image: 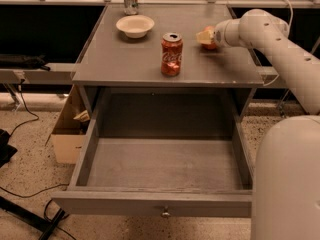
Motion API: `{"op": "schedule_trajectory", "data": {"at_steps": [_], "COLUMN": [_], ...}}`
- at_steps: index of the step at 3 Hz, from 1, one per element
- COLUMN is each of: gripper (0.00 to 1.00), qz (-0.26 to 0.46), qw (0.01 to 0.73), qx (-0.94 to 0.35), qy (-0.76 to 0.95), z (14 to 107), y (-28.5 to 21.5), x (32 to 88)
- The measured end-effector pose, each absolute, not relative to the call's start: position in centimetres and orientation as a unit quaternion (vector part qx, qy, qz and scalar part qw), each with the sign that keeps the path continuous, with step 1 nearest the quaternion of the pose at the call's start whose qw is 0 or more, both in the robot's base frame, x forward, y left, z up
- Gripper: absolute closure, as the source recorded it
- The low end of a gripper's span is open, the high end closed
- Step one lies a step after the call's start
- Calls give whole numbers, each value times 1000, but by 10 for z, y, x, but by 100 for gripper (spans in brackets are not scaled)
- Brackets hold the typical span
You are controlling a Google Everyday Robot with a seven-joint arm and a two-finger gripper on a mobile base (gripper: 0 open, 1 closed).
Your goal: Pick apple from top drawer and place on counter
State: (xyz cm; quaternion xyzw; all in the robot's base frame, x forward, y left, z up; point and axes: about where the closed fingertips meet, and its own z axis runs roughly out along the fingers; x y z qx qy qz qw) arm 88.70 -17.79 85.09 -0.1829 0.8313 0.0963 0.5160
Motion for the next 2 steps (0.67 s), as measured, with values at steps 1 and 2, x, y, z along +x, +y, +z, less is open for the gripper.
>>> {"op": "schedule_trajectory", "data": {"at_steps": [1,2], "gripper": [50,27], "qz": [96,96], "qw": [516,516], "qx": [-183,-183], "qy": [831,831], "z": [851,851], "y": [-178,-178], "x": [887,887]}}
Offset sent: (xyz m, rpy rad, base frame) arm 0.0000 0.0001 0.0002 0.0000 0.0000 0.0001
